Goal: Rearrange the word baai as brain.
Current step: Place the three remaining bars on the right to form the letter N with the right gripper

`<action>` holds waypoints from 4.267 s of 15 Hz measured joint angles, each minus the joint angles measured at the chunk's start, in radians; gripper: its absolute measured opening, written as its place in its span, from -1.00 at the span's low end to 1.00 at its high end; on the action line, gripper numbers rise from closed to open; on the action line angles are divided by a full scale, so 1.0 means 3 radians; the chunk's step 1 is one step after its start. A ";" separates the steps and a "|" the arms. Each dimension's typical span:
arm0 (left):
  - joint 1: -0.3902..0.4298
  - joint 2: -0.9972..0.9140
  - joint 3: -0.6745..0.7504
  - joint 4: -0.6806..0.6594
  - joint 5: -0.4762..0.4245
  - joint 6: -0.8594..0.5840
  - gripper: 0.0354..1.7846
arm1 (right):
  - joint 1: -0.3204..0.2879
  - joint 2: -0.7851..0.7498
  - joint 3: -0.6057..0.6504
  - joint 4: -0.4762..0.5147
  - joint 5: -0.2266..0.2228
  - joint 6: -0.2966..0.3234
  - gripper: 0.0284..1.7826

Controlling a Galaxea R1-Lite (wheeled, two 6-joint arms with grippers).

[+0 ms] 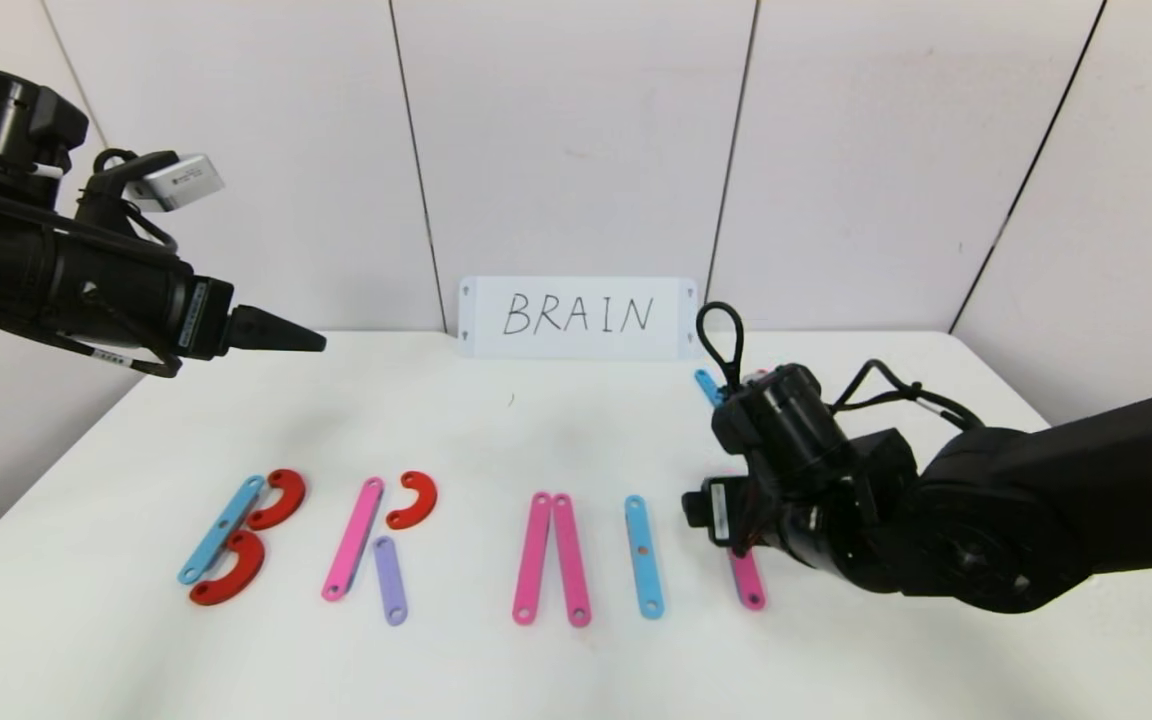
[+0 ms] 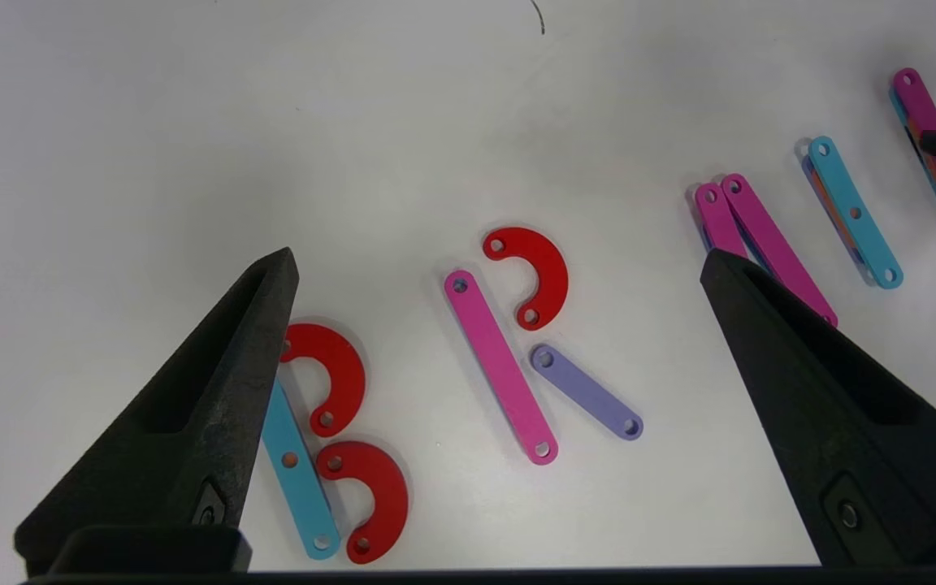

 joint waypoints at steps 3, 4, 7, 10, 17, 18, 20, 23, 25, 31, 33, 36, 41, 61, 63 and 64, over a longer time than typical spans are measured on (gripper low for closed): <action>0.0001 -0.0013 0.0000 -0.0003 -0.0001 -0.0004 0.94 | -0.0220 -0.0050 -0.0192 0.0000 0.0205 -0.0409 0.95; 0.0003 -0.0016 0.0000 -0.0003 0.0000 -0.0005 0.94 | -0.0319 -0.0046 -0.0266 -0.0002 0.0306 -0.0557 0.95; 0.0001 -0.0023 0.0000 -0.0003 -0.0002 -0.0004 0.94 | -0.0564 0.0021 -0.0468 -0.0005 0.0651 -0.0887 0.95; 0.0000 -0.0024 0.0000 0.0005 -0.0005 -0.0004 0.94 | -0.0736 0.0181 -0.0691 -0.0005 0.0851 -0.1100 0.95; -0.0002 -0.0029 0.0004 0.0007 -0.0006 -0.0001 0.94 | -0.0928 0.0746 -0.1201 -0.0315 0.1063 -0.1139 0.95; -0.0002 -0.0029 0.0008 -0.0003 -0.0006 0.0000 0.94 | -0.0944 0.0828 -0.1238 -0.0388 0.1067 -0.1156 0.95; -0.0002 -0.0029 0.0022 -0.0014 -0.0006 0.0000 0.94 | -0.0981 0.0956 -0.1310 -0.0419 0.1091 -0.1198 0.95; -0.0002 -0.0034 0.0027 -0.0014 -0.0005 0.0000 0.94 | -0.1018 0.1096 -0.1367 -0.0566 0.1207 -0.1206 0.95; -0.0002 -0.0040 0.0027 -0.0013 -0.0004 0.0001 0.94 | -0.1024 0.1158 -0.1386 -0.0578 0.1211 -0.1206 0.95; -0.0011 -0.0046 0.0036 -0.0014 -0.0005 0.0000 0.94 | -0.1048 0.1255 -0.1421 -0.0579 0.1212 -0.1201 0.90; -0.0015 -0.0048 0.0040 -0.0014 -0.0005 0.0002 0.94 | -0.1065 0.1270 -0.1427 -0.0581 0.1212 -0.1201 0.72; -0.0018 -0.0050 0.0041 -0.0014 -0.0005 0.0001 0.94 | -0.1084 0.1289 -0.1429 -0.0586 0.1213 -0.1199 0.23; -0.0016 -0.0051 0.0041 -0.0014 -0.0006 0.0000 0.94 | -0.1096 0.1313 -0.1442 -0.0594 0.1212 -0.1199 -0.68; -0.0018 -0.0075 0.0048 -0.0014 -0.0011 0.0004 0.94 | -0.1371 0.0445 -0.0496 -0.0589 0.2187 -0.1795 -0.73; -0.0018 -0.0082 0.0048 -0.0014 -0.0011 0.0004 0.94 | -0.1435 0.0230 -0.0183 -0.0645 0.2395 -0.1933 -0.73; -0.0018 -0.0084 0.0050 -0.0014 -0.0011 0.0005 0.94 | -0.1461 0.0128 -0.0014 -0.0709 0.2454 -0.1973 -0.73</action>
